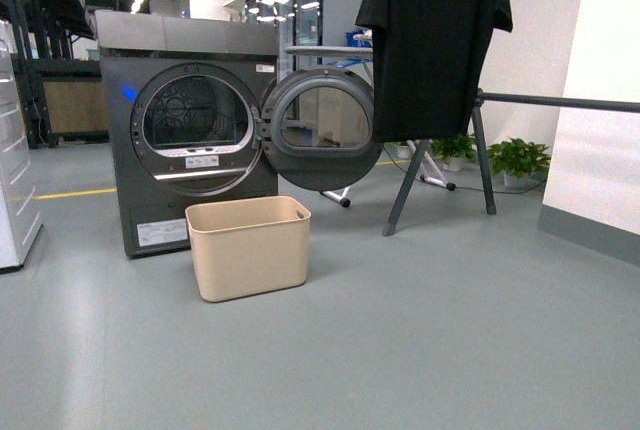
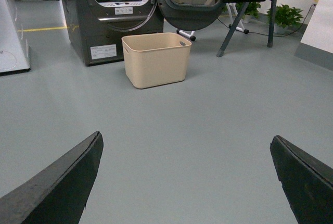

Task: Move hamper under clothes hanger

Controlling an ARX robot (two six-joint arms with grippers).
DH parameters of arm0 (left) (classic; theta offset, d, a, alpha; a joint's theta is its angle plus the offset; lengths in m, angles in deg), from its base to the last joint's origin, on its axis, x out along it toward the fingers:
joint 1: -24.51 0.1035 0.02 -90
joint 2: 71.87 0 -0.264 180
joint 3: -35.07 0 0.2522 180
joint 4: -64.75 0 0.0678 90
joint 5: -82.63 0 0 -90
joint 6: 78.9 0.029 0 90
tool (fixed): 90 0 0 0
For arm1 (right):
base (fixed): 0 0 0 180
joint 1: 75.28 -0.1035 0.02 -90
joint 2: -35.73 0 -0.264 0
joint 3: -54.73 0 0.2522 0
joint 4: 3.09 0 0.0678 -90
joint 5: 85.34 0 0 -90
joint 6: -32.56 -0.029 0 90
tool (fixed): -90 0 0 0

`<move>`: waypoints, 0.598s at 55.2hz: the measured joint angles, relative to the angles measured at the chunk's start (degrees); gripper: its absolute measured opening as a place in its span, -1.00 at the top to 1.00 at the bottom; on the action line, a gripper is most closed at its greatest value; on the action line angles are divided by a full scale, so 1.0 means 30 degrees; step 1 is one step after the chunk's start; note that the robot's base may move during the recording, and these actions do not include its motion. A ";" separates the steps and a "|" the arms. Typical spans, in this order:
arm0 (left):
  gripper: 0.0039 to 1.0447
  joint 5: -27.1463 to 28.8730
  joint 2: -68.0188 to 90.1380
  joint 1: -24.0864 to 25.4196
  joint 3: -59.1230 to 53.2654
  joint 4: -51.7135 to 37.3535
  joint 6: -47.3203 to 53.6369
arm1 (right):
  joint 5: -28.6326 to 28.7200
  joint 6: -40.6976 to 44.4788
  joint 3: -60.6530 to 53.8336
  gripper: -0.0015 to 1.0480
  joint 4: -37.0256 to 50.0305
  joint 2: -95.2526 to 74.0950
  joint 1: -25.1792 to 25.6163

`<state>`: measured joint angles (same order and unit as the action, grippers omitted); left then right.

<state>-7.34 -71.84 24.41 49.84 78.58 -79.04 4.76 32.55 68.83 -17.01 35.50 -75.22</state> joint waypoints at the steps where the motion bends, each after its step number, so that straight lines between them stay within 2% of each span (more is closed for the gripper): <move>1: -0.88 0.0000 0.0000 0.0000 0.0000 0.0000 0.0000 | 0.0000 0.0000 0.0000 -0.85 0.0000 0.0000 0.0000; 33: -0.88 0.0000 0.0000 0.0000 0.0000 0.0000 0.0000 | 0.0000 0.0000 0.0000 -0.85 0.0000 0.0000 0.0000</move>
<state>-7.34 -71.84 24.41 49.84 78.58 -79.04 4.76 32.55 68.83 -17.01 35.50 -75.22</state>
